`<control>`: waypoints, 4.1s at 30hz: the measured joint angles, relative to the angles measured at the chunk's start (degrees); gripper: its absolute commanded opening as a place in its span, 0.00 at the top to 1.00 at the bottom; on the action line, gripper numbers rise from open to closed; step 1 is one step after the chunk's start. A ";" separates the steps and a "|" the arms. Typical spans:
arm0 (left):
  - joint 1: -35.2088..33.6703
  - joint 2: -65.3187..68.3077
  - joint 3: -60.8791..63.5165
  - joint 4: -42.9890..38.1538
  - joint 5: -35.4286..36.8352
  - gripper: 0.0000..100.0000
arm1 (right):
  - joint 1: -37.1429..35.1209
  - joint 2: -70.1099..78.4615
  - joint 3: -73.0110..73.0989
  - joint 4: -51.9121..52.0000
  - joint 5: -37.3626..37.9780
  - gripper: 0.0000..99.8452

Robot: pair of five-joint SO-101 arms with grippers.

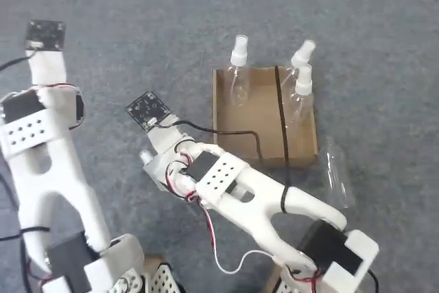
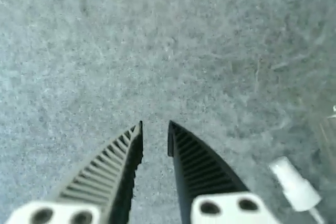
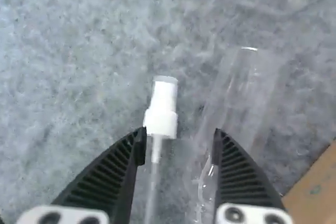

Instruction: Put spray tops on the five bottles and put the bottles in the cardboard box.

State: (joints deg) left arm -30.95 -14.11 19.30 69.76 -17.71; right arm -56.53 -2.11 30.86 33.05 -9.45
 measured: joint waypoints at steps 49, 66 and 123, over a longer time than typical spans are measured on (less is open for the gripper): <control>18.37 -18.46 28.75 3.60 7.82 0.82 | 66.11 -33.23 8.44 42.81 33.49 0.82; 18.37 -18.55 37.71 -8.88 15.21 0.81 | 66.81 -13.01 9.76 31.47 33.49 0.82; 18.64 -3.43 39.21 -18.90 23.03 0.88 | 88.88 -7.82 9.67 18.99 46.42 0.95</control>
State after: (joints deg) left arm -12.31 -17.54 58.51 50.86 5.32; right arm 32.35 -9.93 40.53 52.04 36.97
